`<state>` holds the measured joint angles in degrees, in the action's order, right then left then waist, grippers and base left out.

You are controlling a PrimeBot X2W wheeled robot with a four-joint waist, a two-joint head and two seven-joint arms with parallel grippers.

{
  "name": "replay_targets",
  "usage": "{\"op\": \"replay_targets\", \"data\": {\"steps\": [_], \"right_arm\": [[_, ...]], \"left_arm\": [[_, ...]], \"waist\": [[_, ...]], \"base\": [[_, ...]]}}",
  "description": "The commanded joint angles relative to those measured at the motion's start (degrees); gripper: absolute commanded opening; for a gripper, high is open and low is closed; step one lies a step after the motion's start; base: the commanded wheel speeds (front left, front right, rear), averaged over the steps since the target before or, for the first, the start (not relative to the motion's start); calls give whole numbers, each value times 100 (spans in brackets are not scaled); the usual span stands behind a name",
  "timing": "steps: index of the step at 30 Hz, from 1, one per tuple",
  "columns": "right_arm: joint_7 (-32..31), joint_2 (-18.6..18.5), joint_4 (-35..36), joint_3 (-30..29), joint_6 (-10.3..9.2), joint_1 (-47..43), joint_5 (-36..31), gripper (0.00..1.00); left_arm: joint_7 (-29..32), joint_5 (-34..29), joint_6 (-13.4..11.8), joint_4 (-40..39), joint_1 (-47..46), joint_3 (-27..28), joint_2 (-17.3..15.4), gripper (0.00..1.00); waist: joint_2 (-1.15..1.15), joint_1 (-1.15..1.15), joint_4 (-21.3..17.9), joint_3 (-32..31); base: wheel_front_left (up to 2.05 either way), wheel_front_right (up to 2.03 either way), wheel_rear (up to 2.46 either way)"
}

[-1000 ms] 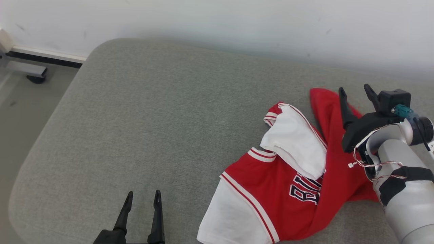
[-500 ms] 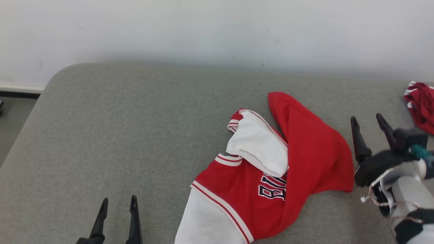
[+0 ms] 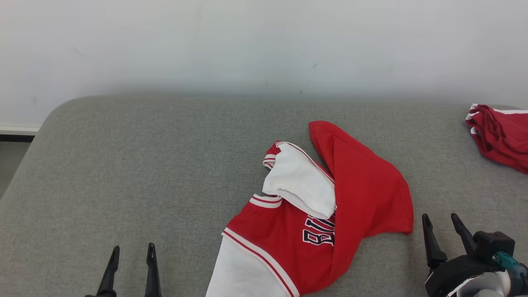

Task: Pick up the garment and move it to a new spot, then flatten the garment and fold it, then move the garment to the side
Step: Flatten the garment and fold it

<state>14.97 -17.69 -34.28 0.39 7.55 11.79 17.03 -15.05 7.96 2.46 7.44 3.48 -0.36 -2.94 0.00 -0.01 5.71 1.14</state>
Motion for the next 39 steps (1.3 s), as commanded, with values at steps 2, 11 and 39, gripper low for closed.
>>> {"op": "replay_targets", "data": {"steps": [2,11,39], "right_arm": [[26,86,-56,-30,-15,-41,-62,100],[26,274,-869,-139,-15,366,-137,100],[-282,294,1083,-287,-15,-1127,106,0]], "left_arm": [[-18,-51,46,27,-25,0,1,100],[-17,-53,50,83,-128,-133,5,100],[-18,179,-123,152,209,-149,7,100]], "waist": [[0,1,73,60],[0,1,352,244],[0,1,-386,-156]], "base": [[0,0,0],[0,0,0],[0,0,0]]}}
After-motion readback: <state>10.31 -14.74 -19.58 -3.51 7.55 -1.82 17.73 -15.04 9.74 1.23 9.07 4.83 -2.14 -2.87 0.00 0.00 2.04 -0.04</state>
